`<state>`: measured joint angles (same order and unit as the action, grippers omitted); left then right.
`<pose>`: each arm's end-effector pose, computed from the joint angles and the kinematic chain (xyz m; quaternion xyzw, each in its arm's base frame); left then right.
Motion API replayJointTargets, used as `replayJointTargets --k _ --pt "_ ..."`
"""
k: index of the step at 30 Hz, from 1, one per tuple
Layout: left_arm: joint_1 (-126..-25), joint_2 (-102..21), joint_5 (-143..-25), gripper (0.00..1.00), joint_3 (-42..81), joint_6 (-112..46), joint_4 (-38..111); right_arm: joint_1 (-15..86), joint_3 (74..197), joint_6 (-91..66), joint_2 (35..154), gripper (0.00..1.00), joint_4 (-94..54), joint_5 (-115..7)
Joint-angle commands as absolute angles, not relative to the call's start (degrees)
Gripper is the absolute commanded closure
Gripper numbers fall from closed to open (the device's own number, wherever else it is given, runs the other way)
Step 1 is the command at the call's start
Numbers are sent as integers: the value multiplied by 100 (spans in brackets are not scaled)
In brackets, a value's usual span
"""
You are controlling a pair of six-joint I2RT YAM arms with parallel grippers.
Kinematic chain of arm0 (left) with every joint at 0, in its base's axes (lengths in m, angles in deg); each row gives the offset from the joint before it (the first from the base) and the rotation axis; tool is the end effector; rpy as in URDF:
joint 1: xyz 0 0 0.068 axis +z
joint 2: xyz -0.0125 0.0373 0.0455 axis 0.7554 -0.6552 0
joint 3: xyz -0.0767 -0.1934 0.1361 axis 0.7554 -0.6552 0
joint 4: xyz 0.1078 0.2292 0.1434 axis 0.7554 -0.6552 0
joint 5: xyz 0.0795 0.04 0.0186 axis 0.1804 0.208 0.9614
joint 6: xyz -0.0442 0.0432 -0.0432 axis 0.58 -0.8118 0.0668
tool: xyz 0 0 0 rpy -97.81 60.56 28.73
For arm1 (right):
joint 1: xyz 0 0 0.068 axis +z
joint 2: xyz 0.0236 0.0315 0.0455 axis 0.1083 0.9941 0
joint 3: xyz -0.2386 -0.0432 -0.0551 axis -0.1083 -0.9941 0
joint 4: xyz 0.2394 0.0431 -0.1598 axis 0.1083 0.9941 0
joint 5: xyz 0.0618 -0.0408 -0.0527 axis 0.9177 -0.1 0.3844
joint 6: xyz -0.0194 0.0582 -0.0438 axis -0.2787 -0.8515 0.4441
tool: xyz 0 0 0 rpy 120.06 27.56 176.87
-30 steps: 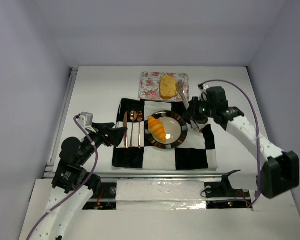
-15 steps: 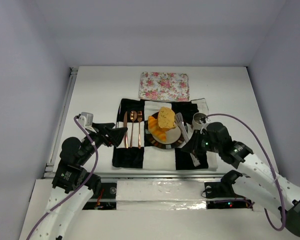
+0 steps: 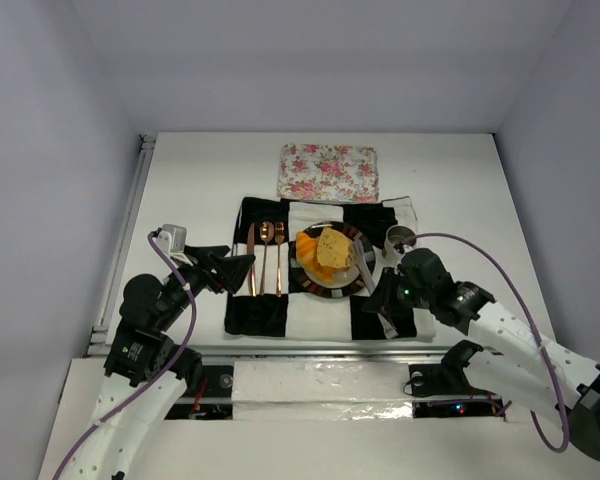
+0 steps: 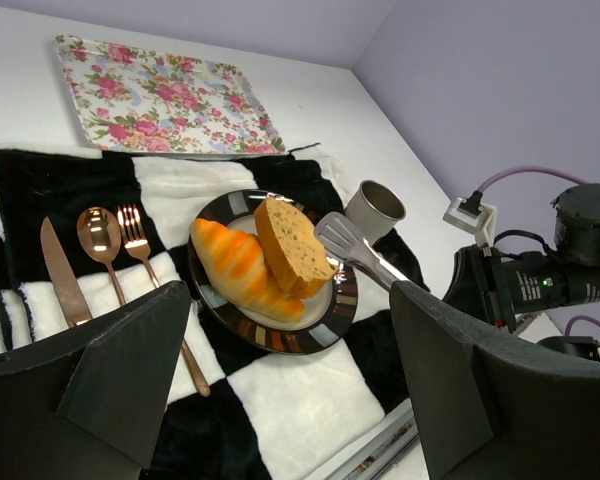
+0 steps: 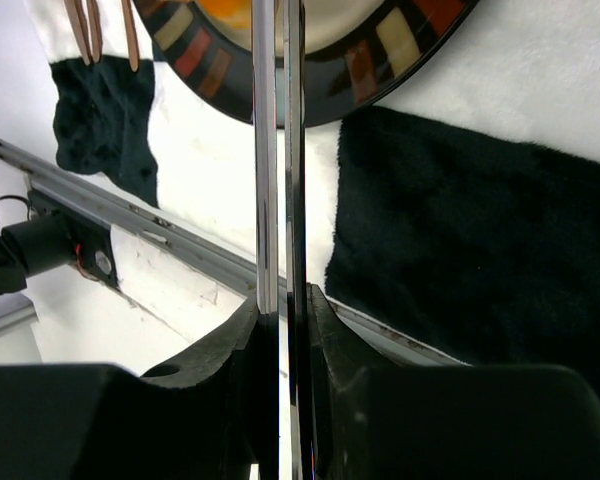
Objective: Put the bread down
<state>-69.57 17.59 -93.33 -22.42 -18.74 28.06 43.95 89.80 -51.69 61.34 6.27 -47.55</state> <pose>0.1622 -0.0809 0.3233 0.0819 0.6581 -0.3846 0.6421 0.1784 0.1570 0.1655 0.0209 0.9189 0.3346 0.2081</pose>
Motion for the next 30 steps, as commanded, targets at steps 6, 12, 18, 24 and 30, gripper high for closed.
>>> replayJointTargets --k 6,12,18,24,30 --pt "-6928 1758 -9354 21 -2260 -1863 3076 4541 9171 -5298 5869 59 589 -5131" --pt "-6928 1793 -9345 21 -2252 -1863 3076 4541 9734 -5157 5693 53 783 -5325" --pt "-6928 1819 -9371 21 -2260 -1863 3085 4541 10507 -4772 6122 60 721 -6368" --pt "-6928 1880 -9424 21 -2269 -1872 3094 2971 11763 -3840 7379 65 590 -6337" --pt "-6928 2039 -9468 21 -2269 -1872 3111 1188 12590 -3505 8923 66 397 -5932"
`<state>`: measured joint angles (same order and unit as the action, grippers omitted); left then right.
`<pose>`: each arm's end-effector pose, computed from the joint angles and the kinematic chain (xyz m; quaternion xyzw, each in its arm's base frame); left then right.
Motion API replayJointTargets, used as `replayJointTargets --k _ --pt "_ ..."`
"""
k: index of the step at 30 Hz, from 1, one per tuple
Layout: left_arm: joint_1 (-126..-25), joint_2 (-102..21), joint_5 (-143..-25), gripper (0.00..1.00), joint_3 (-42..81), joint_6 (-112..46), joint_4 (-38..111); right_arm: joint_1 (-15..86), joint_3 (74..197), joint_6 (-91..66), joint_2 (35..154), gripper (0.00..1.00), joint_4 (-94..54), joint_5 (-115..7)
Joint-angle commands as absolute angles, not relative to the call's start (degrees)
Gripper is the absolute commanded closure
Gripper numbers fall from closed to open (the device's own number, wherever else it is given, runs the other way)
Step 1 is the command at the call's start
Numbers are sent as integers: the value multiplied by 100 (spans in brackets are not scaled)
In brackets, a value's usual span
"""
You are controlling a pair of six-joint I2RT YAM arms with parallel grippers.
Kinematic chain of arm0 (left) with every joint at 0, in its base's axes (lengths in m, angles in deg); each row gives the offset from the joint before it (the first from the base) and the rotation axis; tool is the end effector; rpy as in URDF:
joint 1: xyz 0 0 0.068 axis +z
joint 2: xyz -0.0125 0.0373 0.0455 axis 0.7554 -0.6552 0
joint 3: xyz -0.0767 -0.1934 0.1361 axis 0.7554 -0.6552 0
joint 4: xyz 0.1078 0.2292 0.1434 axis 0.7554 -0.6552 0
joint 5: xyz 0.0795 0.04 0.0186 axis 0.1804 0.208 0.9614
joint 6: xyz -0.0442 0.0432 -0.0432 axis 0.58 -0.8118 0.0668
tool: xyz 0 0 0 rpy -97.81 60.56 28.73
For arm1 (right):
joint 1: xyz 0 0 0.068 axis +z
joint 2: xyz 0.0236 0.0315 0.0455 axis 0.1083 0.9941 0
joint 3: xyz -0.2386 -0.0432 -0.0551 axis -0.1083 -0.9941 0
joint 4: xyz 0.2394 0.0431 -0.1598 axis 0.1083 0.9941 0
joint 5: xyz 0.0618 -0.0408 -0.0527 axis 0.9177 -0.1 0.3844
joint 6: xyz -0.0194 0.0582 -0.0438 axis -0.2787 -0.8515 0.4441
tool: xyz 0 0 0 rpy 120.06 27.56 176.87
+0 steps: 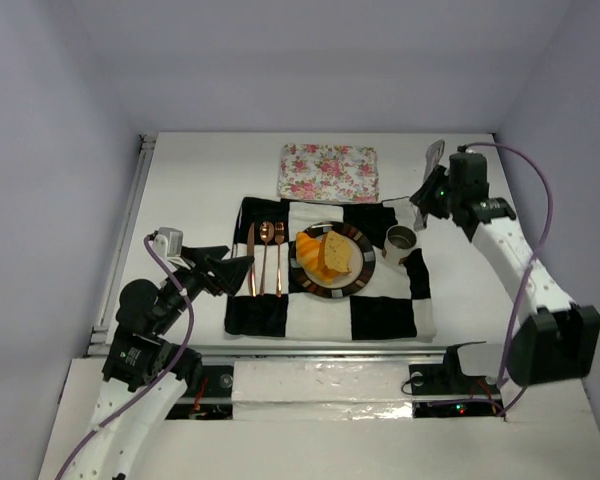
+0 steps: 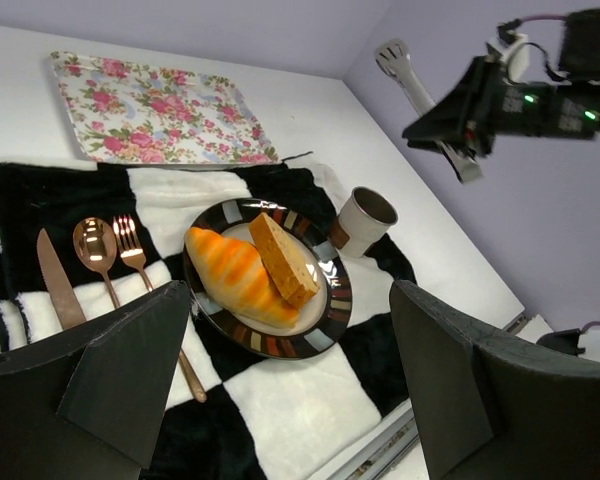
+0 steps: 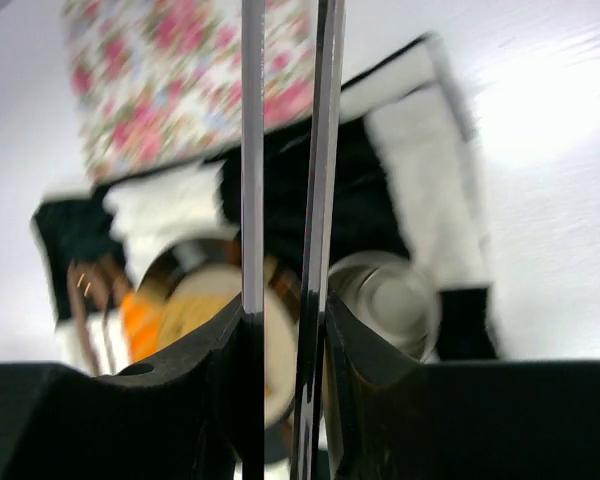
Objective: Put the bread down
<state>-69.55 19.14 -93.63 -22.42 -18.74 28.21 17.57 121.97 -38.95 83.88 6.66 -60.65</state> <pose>0.1566 -0.0791 0.3279 0.0858 0.6469 -0.3881 0.6507 0.3274 0.0664 0.2763 0.1670 0.8751 0.1767 0.4185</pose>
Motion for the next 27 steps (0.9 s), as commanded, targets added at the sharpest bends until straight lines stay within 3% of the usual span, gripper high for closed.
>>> replayJointTargets --k 1,6,10,18,23,27 --pt "-6928 2056 -9477 21 -2278 -1872 3111 993 12809 -3531 9145 66 379 -5818" --pt "-6928 2144 -9565 21 -2287 -1881 3147 315 13504 -3173 10410 65 369 -5834" --pt "-6928 2162 -9635 21 -2287 -1890 3173 261 13997 -2232 11465 63 721 -6825" --pt "-6928 2118 -9697 21 -2296 -1890 3208 261 14155 -1703 12143 56 738 -7416" --pt "-6928 2065 -9705 21 -2296 -1890 3217 261 14340 -1615 12443 42 721 -7505" --pt "-6928 2048 -9662 21 -2296 -1890 3208 261 14402 -1650 12654 38 687 -7557"
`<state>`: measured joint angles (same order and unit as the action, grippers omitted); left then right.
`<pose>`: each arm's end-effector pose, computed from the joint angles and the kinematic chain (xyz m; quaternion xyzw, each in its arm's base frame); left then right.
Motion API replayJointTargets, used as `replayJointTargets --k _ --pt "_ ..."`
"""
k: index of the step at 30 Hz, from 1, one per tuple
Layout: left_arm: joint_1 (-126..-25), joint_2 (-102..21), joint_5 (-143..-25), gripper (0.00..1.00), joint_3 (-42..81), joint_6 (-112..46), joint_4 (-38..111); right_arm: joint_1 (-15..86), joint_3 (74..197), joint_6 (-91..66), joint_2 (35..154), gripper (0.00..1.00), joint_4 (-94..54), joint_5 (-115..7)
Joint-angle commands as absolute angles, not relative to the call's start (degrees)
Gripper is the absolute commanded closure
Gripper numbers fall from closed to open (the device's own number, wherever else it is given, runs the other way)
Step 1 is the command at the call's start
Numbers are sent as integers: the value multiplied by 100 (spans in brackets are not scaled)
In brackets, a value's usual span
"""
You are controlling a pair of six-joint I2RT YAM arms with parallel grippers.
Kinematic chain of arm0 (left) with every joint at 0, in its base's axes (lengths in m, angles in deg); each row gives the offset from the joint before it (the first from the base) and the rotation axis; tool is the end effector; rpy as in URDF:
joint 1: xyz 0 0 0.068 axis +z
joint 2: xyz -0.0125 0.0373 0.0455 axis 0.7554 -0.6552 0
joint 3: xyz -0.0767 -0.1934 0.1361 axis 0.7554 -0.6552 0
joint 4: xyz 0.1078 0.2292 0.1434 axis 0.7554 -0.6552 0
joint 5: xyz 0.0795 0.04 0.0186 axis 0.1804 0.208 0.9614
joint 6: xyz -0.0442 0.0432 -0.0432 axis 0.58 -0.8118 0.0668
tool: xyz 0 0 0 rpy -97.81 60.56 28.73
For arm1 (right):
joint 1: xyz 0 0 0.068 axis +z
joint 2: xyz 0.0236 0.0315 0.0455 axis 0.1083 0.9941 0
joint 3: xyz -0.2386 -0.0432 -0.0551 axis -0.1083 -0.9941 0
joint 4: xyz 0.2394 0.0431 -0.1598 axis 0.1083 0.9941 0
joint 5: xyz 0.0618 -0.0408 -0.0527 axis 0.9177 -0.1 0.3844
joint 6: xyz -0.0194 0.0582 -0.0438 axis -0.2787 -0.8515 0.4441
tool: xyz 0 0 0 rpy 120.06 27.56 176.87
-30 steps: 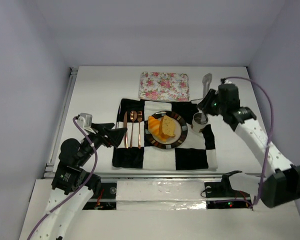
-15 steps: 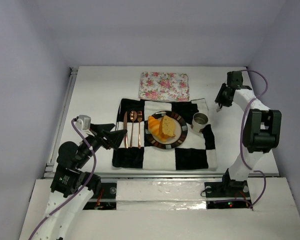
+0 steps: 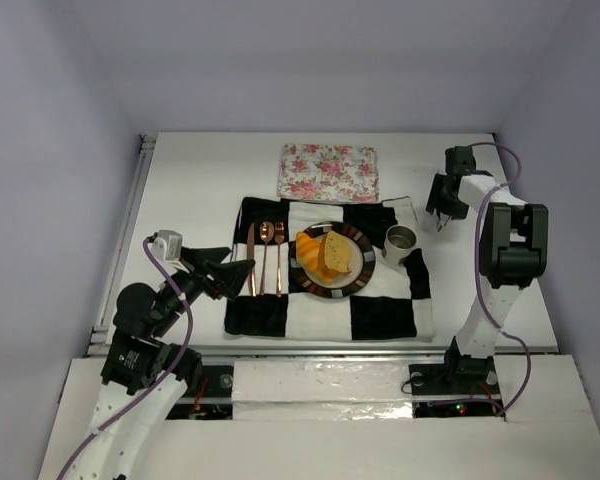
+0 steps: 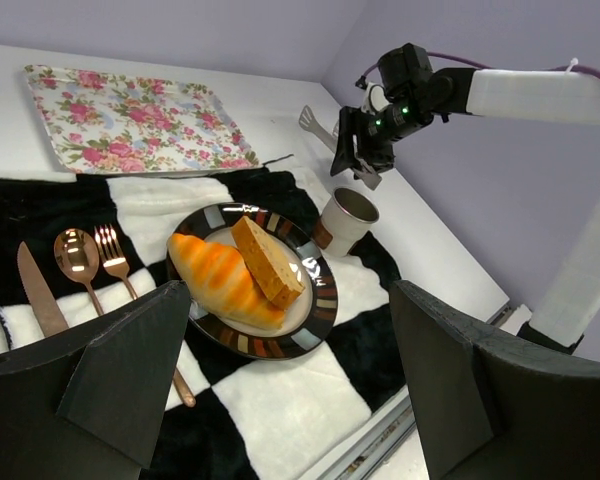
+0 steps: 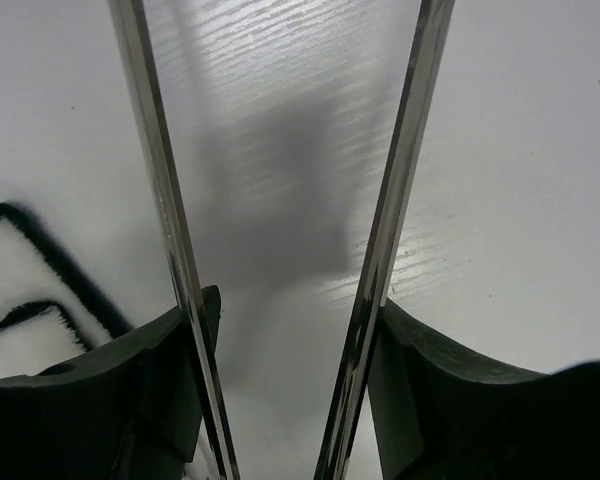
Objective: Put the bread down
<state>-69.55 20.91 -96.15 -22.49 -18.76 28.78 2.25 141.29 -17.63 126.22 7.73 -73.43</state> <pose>0.1485 -0.0789 0.3332 0.1054 0.6305 -0.4024 0.6553 0.4459 -0.0444 0.1221 0.1601 0.9476 -0.0844 0.2634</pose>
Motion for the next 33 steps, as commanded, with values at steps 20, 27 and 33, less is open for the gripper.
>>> replayJointTargets --k 20,27,33 --pt "-6928 2215 -9126 14 -2216 -1872 2989 883 13615 -3592 9194 32 116 -6880" --pt "-6928 2083 -8827 1 -2155 -1819 2883 2852 11550 -4128 6829 100 -1044 -5907" --pt "-6928 1925 -8809 1 -2190 -1802 2927 4283 10483 -4524 5922 100 -1633 -5281"
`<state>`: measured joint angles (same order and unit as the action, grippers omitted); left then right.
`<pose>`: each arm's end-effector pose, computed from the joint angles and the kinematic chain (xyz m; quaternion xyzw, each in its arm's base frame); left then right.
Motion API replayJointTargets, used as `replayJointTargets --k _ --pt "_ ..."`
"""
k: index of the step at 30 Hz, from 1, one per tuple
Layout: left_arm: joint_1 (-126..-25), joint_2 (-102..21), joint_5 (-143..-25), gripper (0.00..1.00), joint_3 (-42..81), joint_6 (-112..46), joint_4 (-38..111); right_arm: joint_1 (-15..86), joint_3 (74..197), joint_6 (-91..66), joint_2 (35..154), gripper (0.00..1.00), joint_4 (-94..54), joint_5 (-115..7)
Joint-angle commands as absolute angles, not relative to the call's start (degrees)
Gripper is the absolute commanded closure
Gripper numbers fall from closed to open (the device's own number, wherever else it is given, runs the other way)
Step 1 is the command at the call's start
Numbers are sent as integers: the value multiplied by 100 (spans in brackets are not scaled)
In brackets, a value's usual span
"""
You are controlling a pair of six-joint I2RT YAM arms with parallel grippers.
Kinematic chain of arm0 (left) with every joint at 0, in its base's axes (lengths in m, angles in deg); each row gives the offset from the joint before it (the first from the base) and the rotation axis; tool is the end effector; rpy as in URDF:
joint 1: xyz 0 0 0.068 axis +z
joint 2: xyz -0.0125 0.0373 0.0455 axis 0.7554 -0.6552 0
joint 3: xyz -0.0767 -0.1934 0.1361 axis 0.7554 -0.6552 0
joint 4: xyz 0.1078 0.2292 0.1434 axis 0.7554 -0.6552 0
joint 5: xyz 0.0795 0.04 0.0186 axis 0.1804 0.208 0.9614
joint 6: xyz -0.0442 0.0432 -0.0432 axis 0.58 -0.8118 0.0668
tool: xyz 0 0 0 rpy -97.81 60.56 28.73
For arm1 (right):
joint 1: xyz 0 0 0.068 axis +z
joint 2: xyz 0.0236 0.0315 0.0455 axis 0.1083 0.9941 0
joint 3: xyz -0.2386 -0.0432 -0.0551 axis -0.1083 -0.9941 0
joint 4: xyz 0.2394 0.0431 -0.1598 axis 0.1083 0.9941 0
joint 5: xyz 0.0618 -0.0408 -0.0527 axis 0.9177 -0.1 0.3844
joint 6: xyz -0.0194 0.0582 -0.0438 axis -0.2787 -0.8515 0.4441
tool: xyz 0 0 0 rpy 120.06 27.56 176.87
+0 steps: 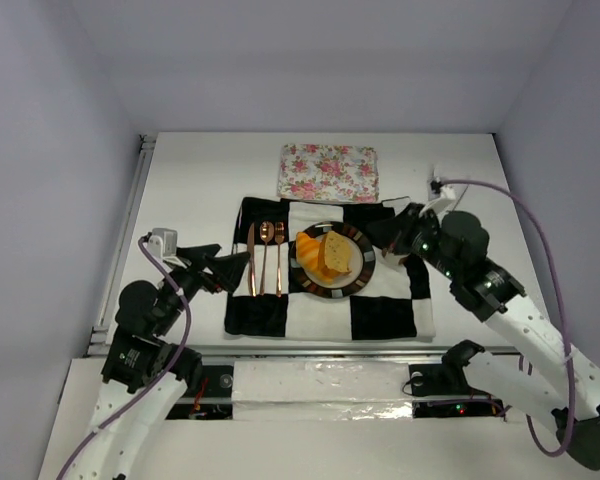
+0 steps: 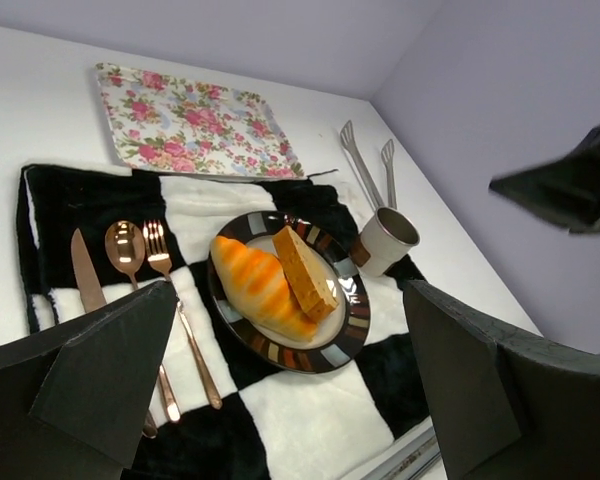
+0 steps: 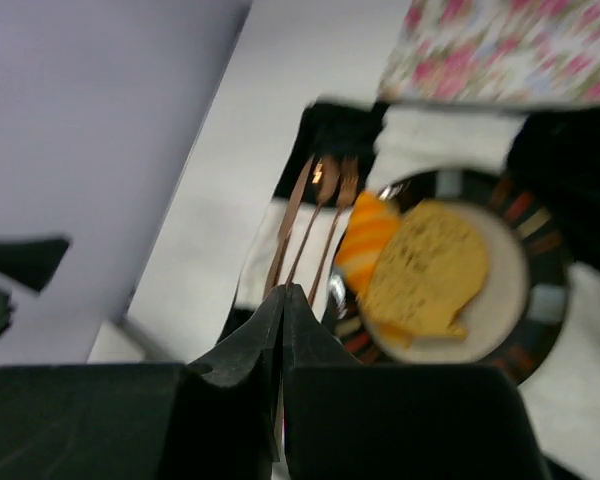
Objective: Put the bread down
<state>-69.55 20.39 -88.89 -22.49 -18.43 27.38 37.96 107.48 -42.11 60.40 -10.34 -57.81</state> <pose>0.1558 -0.0734 0.3290 0.0531 0.6469 -0.3676 0.6660 0.2264 0.1445 0.3268 0.0120 0.7657 0.3792 0.5194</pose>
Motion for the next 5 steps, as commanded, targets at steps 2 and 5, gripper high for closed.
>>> replayJointTargets --k 2,5 --pt "-6928 1881 -8800 1 -2208 -1793 2918 4619 10315 -4586 5913 100 -1775 -5421" --pt "-6928 1811 -8809 1 -2208 -1802 2918 5278 10463 -4551 6237 88 -1635 -6016"
